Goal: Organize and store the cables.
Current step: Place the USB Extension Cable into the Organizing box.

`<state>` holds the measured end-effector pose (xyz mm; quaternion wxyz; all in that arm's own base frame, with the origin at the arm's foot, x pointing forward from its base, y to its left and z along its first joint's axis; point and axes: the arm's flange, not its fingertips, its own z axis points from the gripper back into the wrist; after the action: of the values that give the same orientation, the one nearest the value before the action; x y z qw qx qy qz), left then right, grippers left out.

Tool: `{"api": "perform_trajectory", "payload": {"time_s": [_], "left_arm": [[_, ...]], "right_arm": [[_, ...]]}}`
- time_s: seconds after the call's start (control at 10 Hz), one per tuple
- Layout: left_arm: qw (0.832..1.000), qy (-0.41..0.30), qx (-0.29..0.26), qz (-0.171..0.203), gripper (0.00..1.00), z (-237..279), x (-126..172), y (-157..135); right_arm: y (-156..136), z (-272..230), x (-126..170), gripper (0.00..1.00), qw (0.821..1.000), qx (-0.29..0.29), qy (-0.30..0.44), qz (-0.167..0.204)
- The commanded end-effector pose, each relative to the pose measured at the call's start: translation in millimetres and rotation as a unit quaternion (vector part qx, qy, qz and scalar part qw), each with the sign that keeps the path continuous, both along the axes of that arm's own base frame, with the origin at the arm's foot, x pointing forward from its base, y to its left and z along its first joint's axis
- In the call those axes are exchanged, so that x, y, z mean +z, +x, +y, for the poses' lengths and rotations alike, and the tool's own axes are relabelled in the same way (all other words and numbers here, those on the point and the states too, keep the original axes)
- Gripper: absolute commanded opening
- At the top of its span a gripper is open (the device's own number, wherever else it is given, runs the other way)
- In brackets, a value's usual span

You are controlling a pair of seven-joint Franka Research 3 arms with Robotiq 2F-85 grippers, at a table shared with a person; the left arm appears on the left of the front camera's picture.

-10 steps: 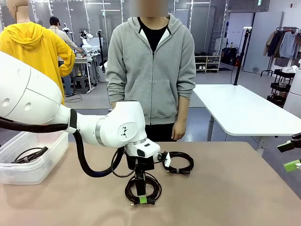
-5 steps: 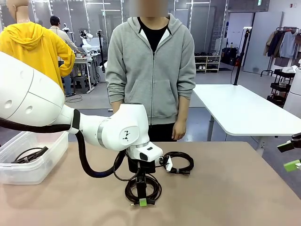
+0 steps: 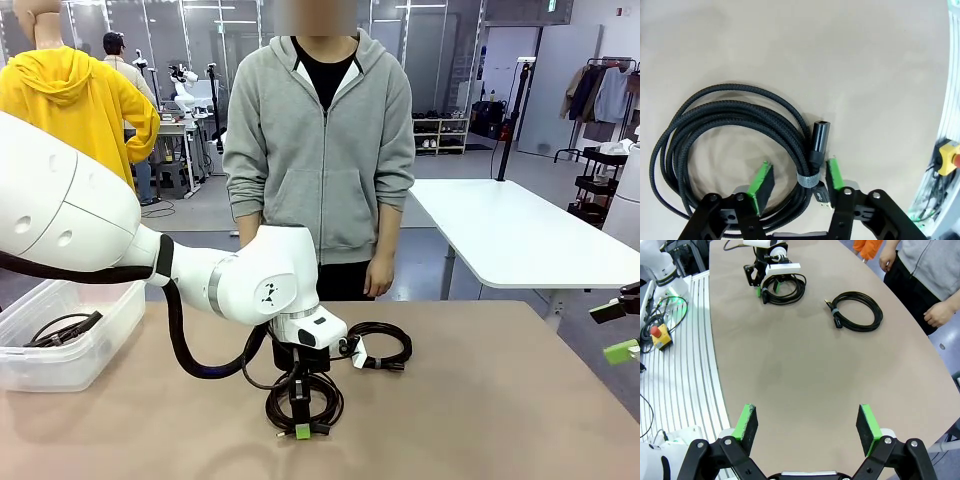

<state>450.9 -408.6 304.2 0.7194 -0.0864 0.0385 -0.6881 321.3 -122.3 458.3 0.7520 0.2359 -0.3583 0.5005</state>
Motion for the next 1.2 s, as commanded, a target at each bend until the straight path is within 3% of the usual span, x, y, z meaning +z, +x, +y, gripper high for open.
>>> {"api": "perform_trajectory", "payload": {"time_s": [0.0, 0.3, 0.5, 0.9, 1.1], "left_arm": [[1.000, 0.009, 0.004, -0.011, 0.00, 2, -7, -11], [1.000, 0.019, 0.009, -0.019, 0.00, 3, 8, -21], [1.000, 0.023, 0.014, -0.014, 0.00, 15, 45, -27], [0.997, 0.037, -0.028, -0.057, 0.00, 51, 128, -24], [0.995, 0.048, -0.062, -0.065, 0.00, 45, 140, -10]], "right_arm": [[1, 2, 1, 1.00, 1.000, 0.000, 0.006, 0.002], [1, 2, 1, 1.00, 1.000, 0.000, 0.006, 0.002], [1, 2, 1, 1.00, 1.000, 0.000, 0.006, 0.002], [1, 2, 1, 1.00, 1.000, 0.000, 0.006, 0.002], [1, 2, 1, 1.00, 1.000, 0.000, 0.006, 0.002]]}}
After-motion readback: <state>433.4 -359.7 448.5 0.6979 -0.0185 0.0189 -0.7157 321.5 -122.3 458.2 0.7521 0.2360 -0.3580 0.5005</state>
